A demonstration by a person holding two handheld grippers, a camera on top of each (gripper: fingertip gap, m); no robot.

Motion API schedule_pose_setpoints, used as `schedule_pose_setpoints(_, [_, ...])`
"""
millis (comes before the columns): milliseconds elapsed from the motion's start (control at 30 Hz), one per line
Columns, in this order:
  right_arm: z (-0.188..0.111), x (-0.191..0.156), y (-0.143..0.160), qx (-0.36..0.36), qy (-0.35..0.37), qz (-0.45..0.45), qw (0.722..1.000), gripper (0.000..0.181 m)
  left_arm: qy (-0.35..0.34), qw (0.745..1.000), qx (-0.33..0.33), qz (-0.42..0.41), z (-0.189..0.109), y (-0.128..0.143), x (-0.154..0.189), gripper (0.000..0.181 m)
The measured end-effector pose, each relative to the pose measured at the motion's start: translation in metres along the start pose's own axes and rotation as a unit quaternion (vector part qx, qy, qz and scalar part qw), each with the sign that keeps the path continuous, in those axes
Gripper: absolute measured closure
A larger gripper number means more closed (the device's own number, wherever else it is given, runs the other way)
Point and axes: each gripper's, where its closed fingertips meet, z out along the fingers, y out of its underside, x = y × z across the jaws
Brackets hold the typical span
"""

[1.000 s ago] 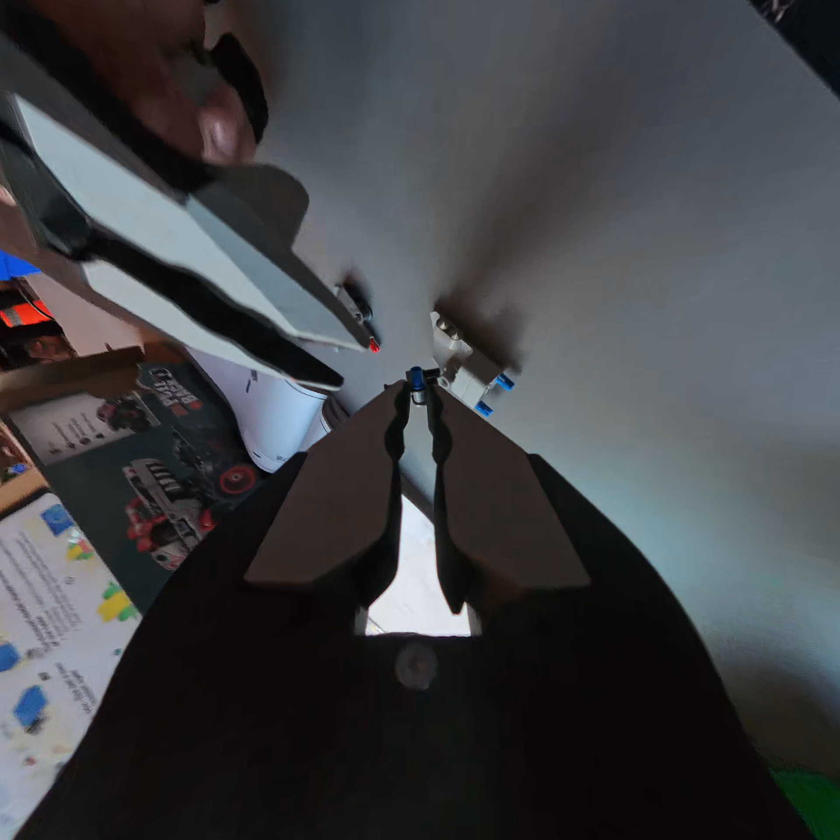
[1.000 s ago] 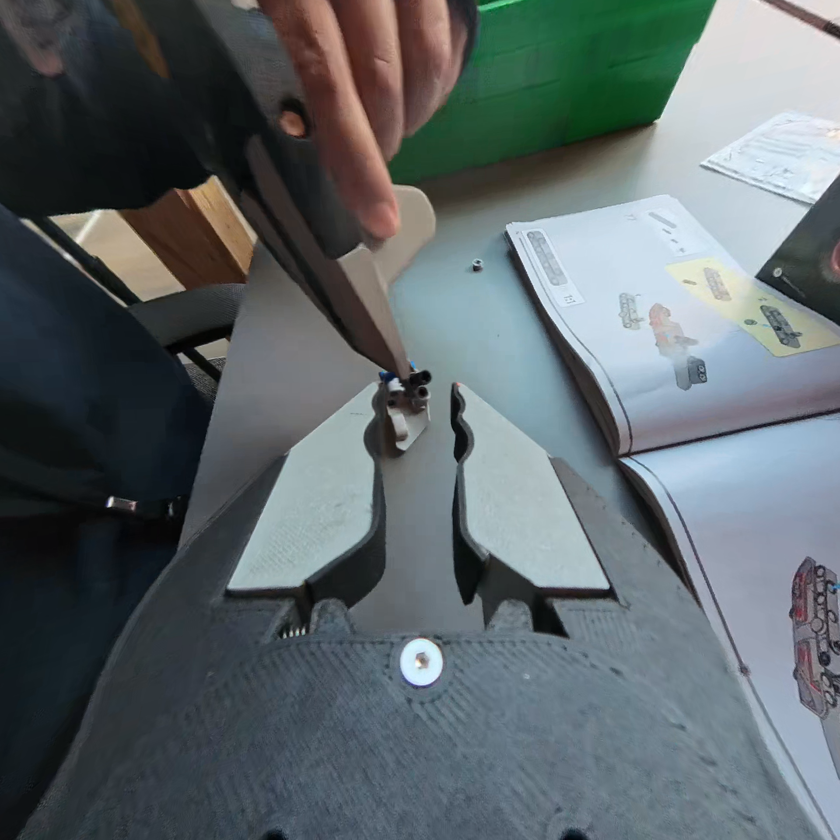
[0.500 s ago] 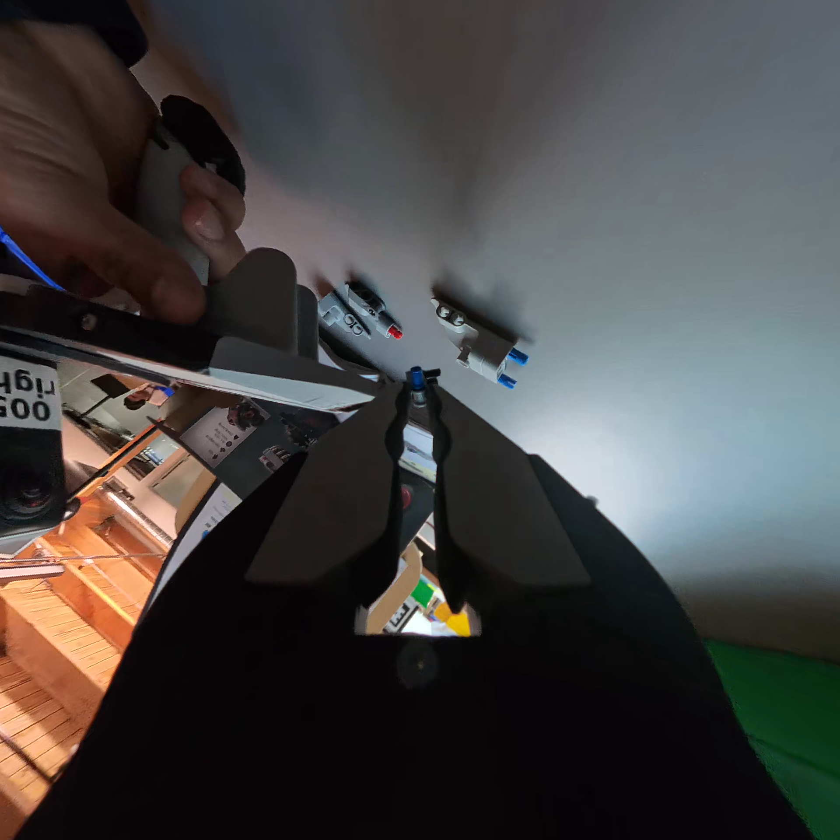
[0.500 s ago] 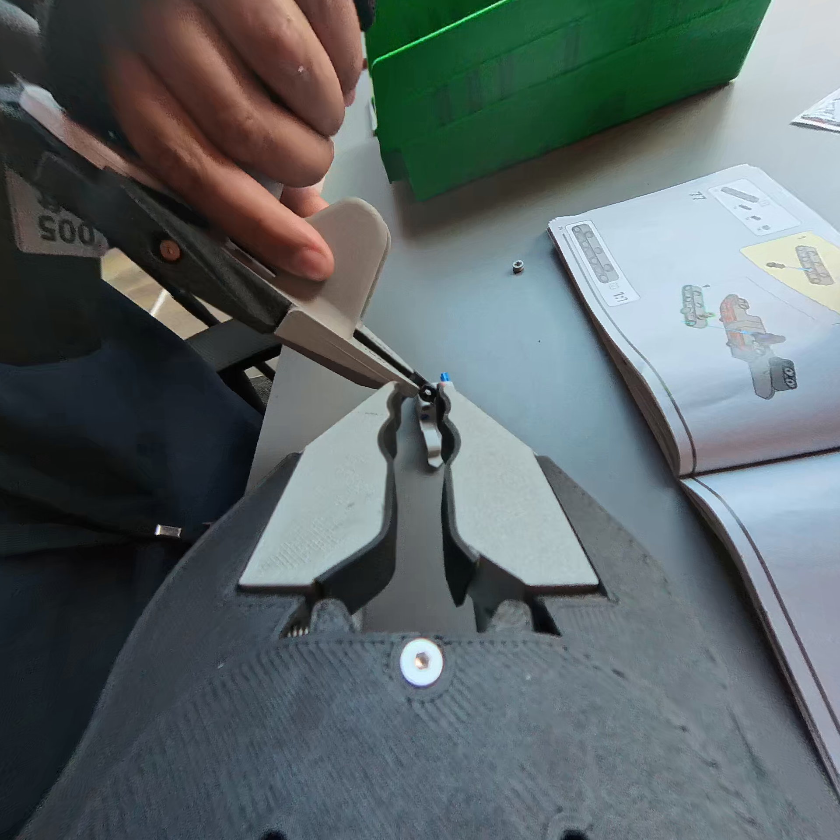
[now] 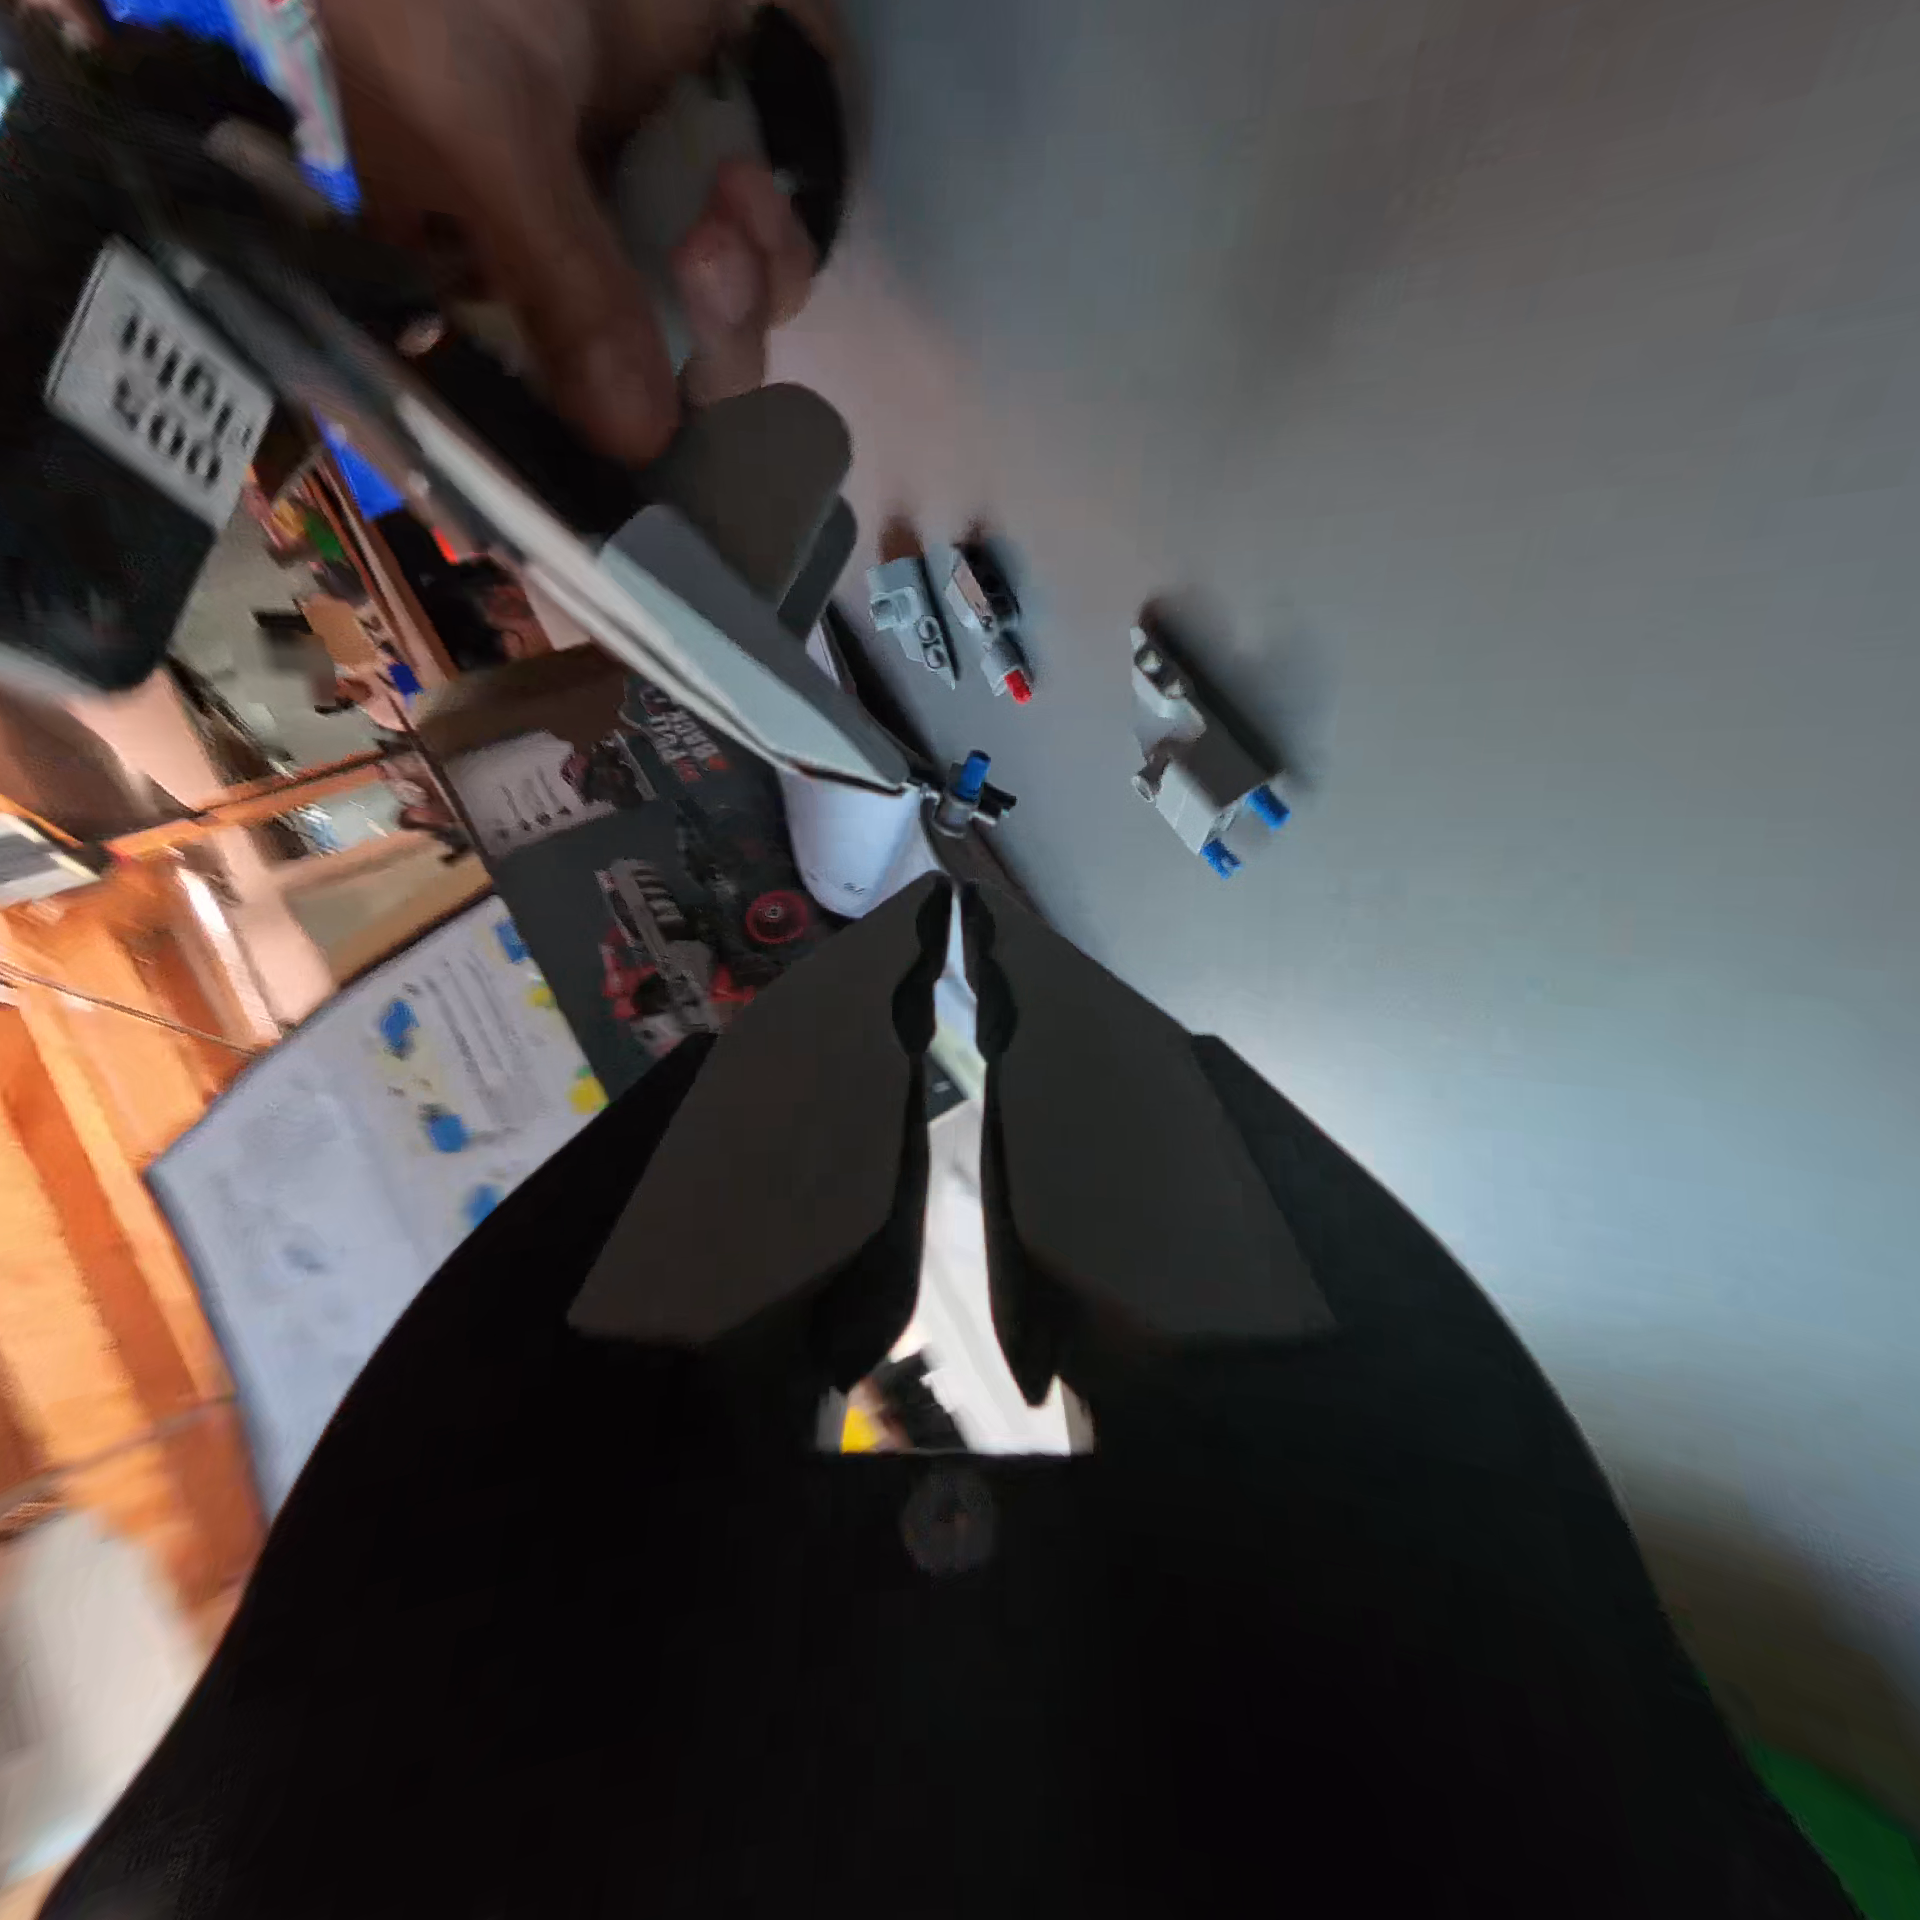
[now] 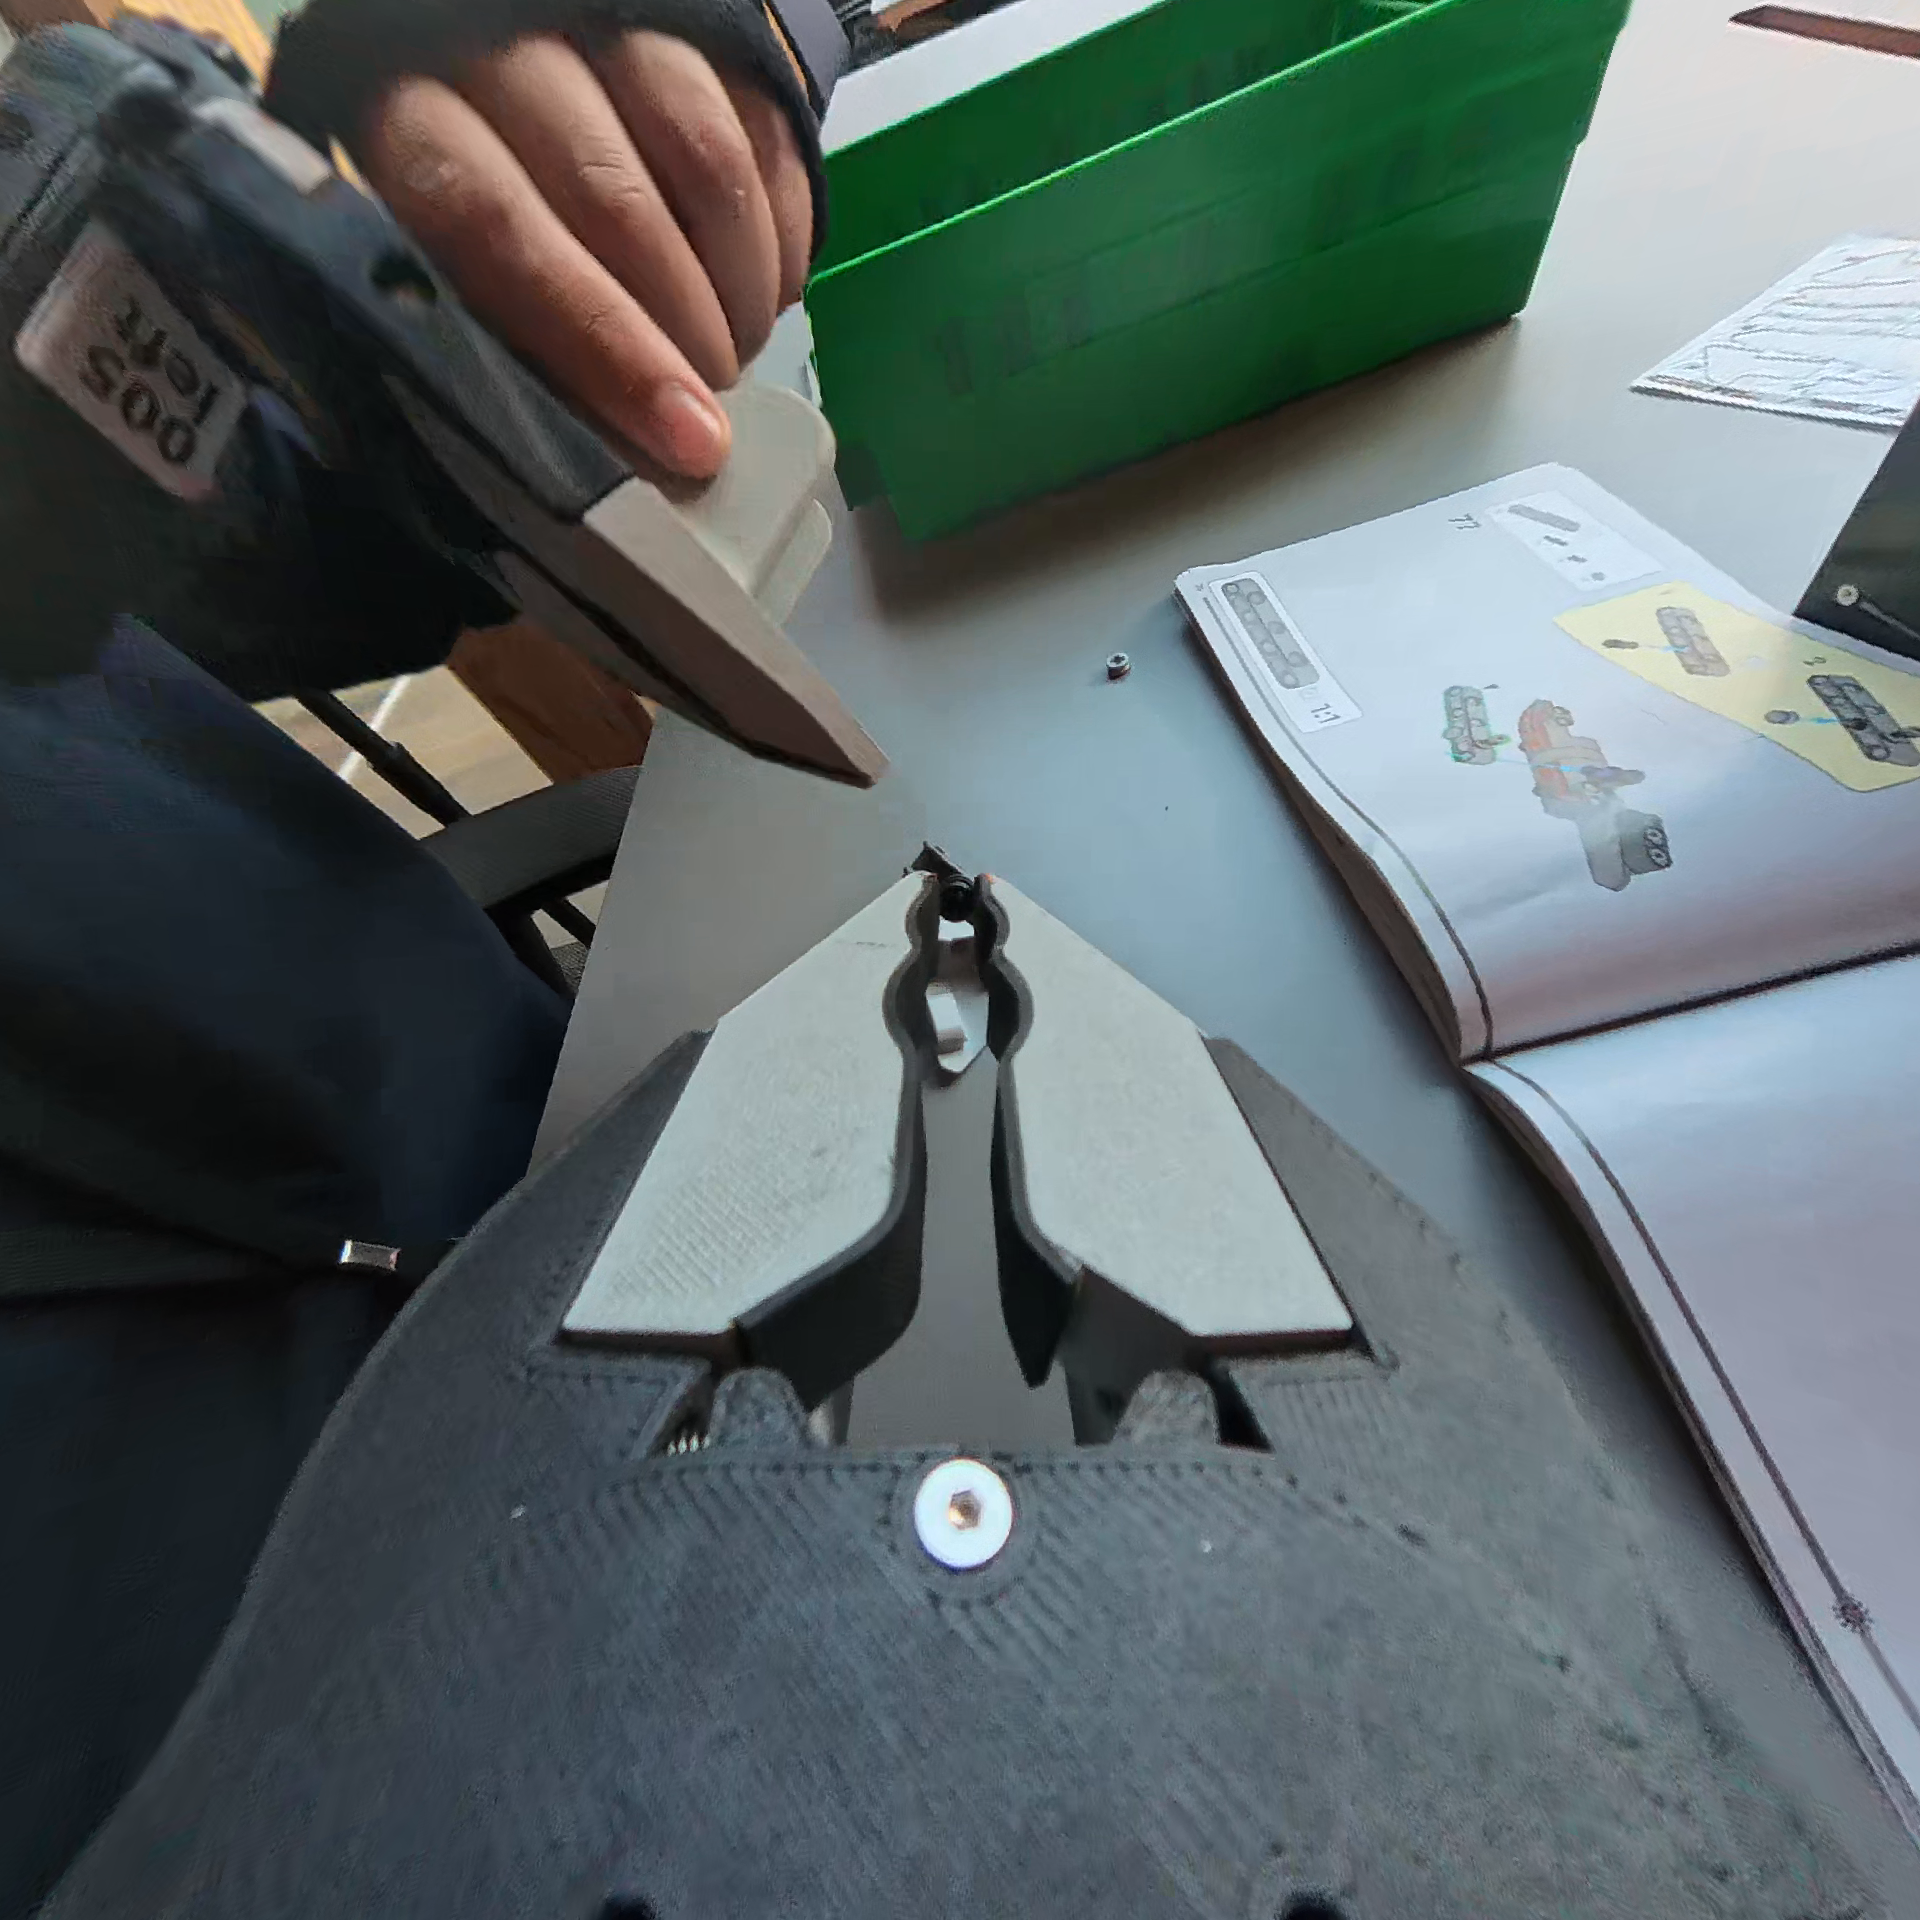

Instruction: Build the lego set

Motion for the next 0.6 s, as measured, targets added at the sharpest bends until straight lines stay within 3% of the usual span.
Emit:
schedule_pose_setpoints(33, [0.000, -0.001, 0.001, 0.002, -0.005, 0.005, 1.000, 0.178, 0.002, 0.998, 0.026, -0.062, -0.004, -0.001, 0.000, 0.180])
schedule_pose_setpoints(100, [-0.001, -0.004, 0.001, 0.008, -0.015, 0.000, 1.000, 0.178, 0.013, 0.975, 0.090, -0.202, -0.010, -0.008, 0.000, 0.174])
schedule_pose_setpoints(233, [-0.004, -0.012, -0.006, 0.036, -0.026, -0.046, 0.998, 0.178, 0.058, 0.891, 0.167, -0.418, -0.006, -0.009, 0.008, 0.171])
schedule_pose_setpoints(433, [-0.003, -0.022, -0.016, 0.073, -0.019, -0.139, 0.987, 0.178, 0.099, 0.820, 0.226, -0.516, 0.005, -0.002, 0.011, 0.170])
schedule_pose_setpoints(500, [0.000, -0.021, -0.014, 0.063, -0.010, -0.155, 0.986, 0.178, 0.105, 0.811, 0.241, -0.523, 0.006, -0.002, 0.011, 0.170])
schedule_pose_setpoints(600, [0.003, -0.021, -0.013, 0.056, -0.007, -0.166, 0.985, 0.178, 0.107, 0.818, 0.216, -0.523, 0.011, 0.005, 0.020, 0.169])
